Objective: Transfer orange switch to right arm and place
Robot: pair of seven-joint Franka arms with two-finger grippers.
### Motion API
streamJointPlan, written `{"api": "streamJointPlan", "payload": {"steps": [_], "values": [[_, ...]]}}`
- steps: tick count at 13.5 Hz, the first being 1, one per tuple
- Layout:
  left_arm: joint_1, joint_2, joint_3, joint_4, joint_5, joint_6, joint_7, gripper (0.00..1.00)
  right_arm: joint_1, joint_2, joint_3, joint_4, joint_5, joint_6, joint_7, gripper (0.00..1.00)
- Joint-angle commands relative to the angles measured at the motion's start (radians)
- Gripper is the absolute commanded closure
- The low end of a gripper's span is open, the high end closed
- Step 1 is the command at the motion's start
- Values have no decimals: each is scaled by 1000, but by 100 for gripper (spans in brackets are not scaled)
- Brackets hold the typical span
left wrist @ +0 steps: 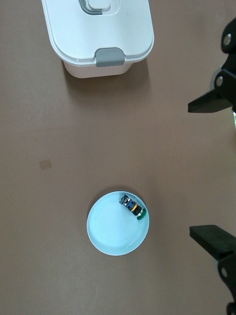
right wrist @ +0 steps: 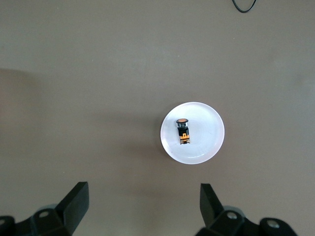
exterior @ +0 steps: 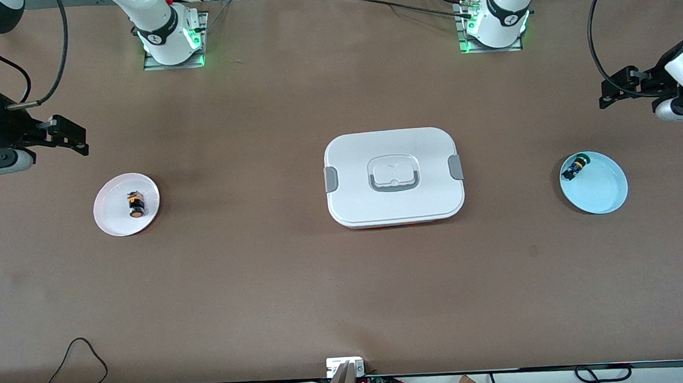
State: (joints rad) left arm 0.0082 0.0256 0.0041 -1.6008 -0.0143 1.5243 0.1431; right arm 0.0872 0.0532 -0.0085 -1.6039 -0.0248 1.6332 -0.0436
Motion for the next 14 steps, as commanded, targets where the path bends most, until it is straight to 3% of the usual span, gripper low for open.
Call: {"api": "streamJointPlan", "payload": {"steps": [1, 14], "values": [[-2, -7, -1, 1, 7, -1, 4, 0, -6, 23, -4, 28, 12, -19, -83, 0], [-2, -7, -1, 1, 7, -3, 4, 0, -3, 25, -4, 24, 17, -24, -93, 0]]}}
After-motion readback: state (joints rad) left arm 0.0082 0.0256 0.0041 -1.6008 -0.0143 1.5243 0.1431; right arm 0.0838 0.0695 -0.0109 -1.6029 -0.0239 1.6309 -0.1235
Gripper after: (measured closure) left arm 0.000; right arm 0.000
